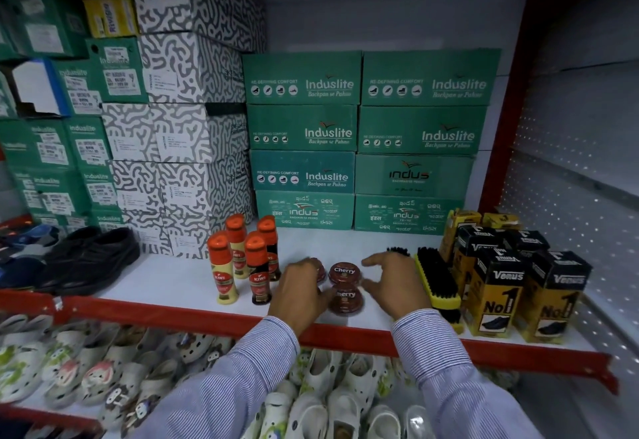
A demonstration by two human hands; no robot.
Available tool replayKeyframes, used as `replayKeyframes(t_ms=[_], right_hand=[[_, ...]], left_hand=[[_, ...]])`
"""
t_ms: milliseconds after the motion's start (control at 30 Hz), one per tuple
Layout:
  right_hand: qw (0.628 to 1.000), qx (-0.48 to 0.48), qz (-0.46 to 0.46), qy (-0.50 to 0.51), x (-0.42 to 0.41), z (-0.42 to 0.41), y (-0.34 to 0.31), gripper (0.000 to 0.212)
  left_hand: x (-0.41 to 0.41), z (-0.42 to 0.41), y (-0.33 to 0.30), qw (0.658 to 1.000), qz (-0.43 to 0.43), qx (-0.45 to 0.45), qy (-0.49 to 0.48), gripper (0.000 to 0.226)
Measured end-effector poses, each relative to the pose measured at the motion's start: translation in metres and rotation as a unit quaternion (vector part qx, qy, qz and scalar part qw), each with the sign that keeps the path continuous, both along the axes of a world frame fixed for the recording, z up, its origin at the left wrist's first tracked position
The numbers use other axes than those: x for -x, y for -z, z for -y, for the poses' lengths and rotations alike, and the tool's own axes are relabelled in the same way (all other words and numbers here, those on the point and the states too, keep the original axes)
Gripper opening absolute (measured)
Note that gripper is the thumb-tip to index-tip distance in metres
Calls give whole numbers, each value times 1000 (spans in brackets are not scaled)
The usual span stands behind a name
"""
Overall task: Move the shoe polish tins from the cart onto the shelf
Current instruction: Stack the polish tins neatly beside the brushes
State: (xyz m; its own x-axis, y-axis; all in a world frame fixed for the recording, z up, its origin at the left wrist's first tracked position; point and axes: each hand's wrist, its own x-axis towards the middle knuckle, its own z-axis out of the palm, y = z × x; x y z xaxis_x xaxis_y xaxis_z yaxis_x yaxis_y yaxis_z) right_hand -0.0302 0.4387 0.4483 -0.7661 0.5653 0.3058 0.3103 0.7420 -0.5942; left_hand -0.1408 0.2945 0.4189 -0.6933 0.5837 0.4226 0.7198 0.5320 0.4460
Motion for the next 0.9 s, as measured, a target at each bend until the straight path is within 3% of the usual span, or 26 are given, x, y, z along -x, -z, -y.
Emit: replayKeyframes(t_ms=[133, 300, 467, 900], right_hand=[[999, -27, -13, 42, -28, -30, -13, 33], [992, -49, 78, 86, -58, -55, -9, 41], [985, -61, 140, 82, -66, -59, 1, 40], [984, -49, 146, 91, -67, -60, 3, 47]], left_hand=[[-26, -38, -9, 998, -20, -6, 63, 41], [-50, -74, -16, 985, 0, 55, 162, 69], [-64, -90, -12, 981, 7, 71, 180, 55], [-67, -91, -8, 986, 3, 52, 158, 41]])
